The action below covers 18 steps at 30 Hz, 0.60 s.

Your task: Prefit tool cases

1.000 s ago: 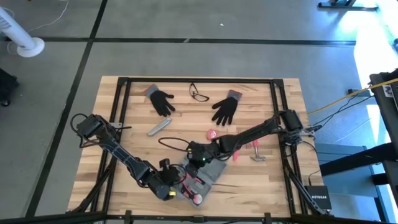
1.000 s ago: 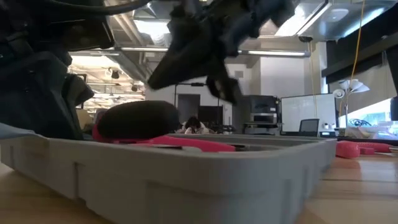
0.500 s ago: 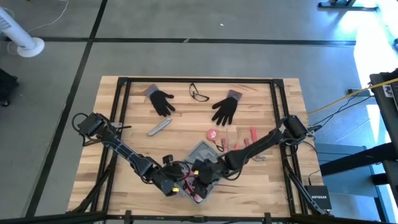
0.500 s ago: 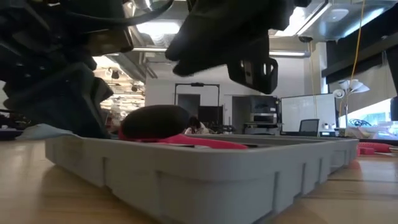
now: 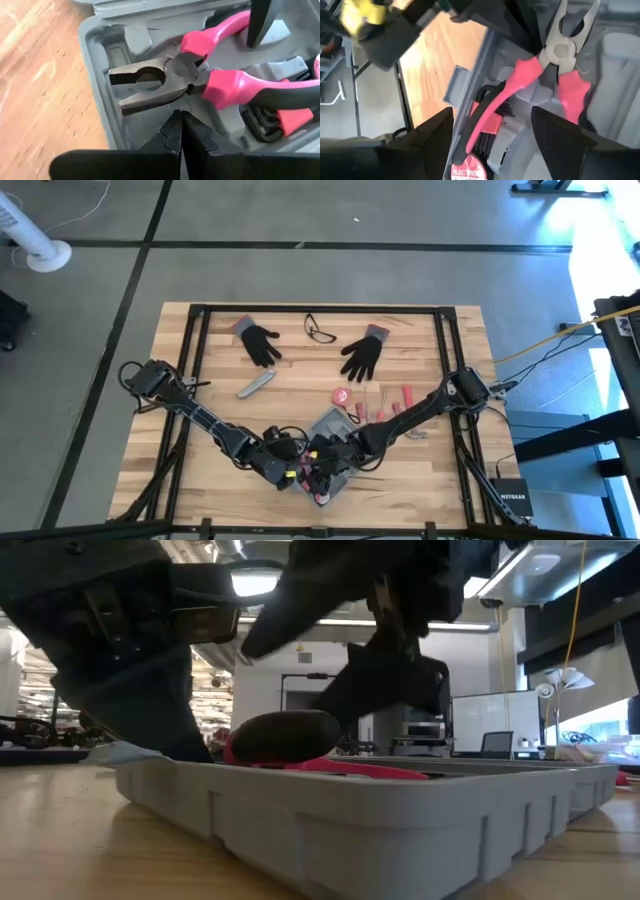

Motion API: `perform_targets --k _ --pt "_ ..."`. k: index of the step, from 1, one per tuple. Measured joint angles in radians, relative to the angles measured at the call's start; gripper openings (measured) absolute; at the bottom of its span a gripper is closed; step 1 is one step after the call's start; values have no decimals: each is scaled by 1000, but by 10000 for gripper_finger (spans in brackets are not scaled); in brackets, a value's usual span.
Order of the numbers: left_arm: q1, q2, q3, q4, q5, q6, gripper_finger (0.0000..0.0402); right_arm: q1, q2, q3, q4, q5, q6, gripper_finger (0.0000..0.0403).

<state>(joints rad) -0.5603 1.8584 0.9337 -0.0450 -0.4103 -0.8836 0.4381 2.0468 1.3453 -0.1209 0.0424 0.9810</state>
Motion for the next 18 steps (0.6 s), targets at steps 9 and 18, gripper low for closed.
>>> perform_targets --k 9,18 --pt "7 0 0 10 -3 -62 0 2 22 0 6 54 59 227" --pt "4 9 3 6 -4 -124 0 10 96 80 -27 43 88 221"
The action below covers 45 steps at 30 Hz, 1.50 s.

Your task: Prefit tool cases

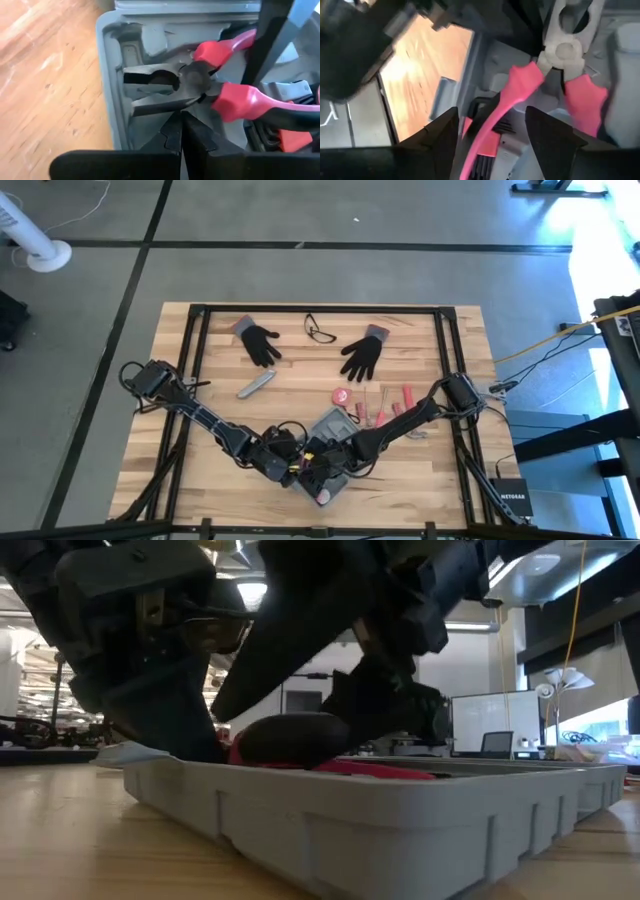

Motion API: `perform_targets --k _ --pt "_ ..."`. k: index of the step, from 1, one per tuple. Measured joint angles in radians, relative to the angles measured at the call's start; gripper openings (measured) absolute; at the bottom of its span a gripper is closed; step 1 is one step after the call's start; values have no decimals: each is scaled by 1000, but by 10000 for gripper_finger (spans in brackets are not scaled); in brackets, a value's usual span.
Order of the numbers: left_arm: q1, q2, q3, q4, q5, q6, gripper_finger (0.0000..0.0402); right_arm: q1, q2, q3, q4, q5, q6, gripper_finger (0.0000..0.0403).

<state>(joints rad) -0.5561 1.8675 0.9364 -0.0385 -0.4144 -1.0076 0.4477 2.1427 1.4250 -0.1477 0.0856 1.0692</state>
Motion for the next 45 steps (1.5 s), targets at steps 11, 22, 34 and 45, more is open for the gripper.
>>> perform_targets --k 11,22,34,45 --pt "-38 -89 -1 -163 16 370 0 -9 41 105 -152 4 -19 211" --pt "-118 -190 0 -342 -34 369 0 -10 44 105 -183 26 30 133" --pt "-199 -190 0 -388 -121 138 0 -11 50 113 -149 46 128 26" --pt "-252 -193 0 -476 -156 72 0 -24 30 293 -374 -9 -44 26"
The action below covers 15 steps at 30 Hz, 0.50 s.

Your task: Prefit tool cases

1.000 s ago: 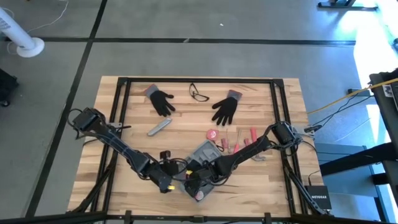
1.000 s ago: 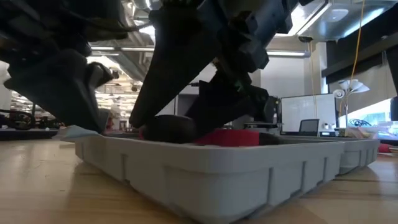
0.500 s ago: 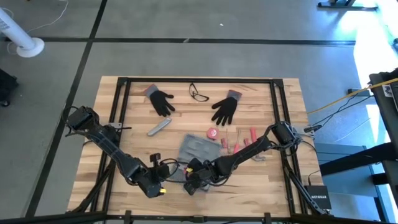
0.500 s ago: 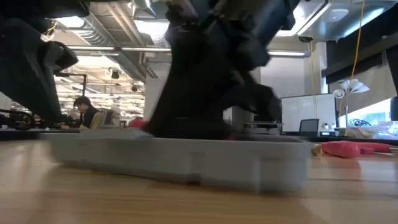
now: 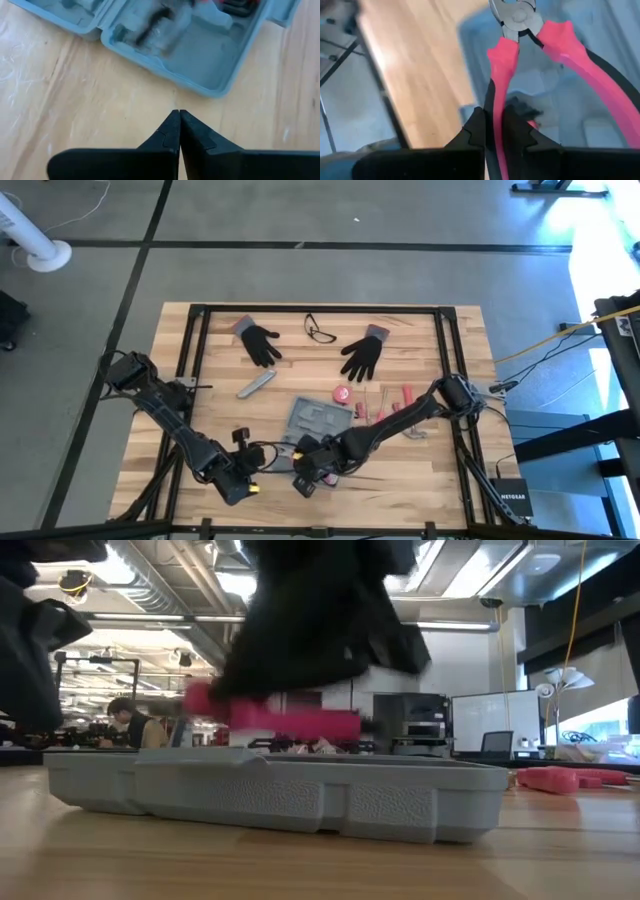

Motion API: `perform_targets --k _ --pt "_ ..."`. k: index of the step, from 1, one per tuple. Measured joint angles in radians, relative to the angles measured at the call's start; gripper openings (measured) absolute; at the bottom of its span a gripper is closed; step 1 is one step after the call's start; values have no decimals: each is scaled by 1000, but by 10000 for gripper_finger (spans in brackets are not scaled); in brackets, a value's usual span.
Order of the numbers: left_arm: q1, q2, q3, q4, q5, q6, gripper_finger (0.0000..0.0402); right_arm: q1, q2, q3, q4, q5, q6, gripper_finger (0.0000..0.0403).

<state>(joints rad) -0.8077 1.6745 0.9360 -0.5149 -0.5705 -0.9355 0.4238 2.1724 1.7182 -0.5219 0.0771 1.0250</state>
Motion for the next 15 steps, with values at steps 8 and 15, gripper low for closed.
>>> perform_targets --k 8,15 --pt "-8 0 0 2 -21 26 0 -65 -47 123 -371 72 -145 26" --pt "70 -1 0 78 -56 232 0 -165 -241 18 -631 163 -222 26"
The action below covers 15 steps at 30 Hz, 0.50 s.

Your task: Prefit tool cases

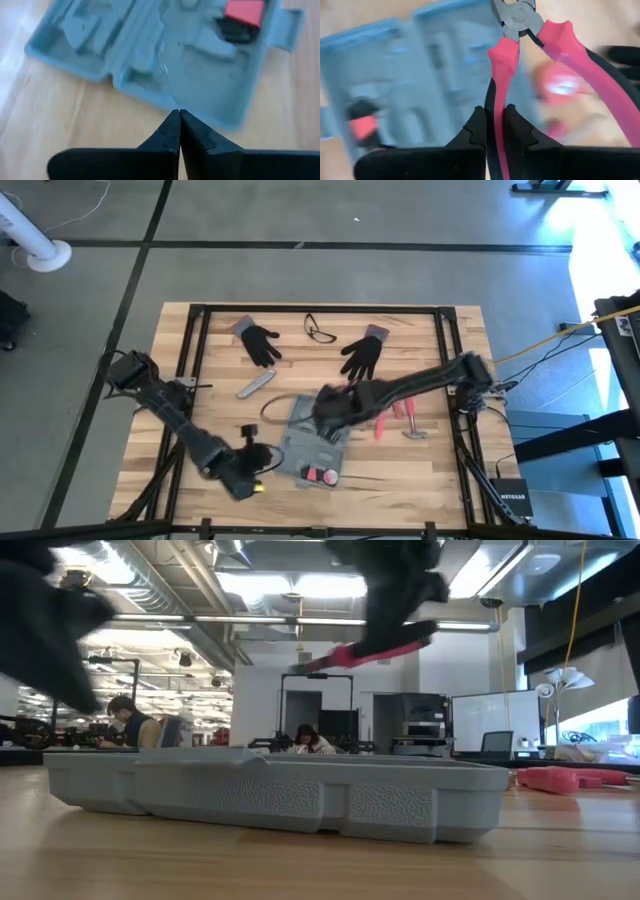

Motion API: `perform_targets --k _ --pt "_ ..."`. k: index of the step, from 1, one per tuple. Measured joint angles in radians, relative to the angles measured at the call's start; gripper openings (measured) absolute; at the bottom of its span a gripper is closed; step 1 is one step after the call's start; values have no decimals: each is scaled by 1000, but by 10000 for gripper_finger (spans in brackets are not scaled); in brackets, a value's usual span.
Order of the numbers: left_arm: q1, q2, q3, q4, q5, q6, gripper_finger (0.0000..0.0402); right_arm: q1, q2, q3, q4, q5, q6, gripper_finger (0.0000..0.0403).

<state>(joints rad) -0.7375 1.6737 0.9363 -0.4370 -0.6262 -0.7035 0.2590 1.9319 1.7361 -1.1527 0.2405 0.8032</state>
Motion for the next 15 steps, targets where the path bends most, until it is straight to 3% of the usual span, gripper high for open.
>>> perform_targets --k 5,8,15 --pt "199 0 0 193 206 316 0 -51 -207 -190 2 4 68 26" --pt "320 0 0 345 276 468 0 -58 -315 -307 24 3 152 26" --pt "519 17 0 509 414 560 0 8 -415 -463 74 -24 316 26"
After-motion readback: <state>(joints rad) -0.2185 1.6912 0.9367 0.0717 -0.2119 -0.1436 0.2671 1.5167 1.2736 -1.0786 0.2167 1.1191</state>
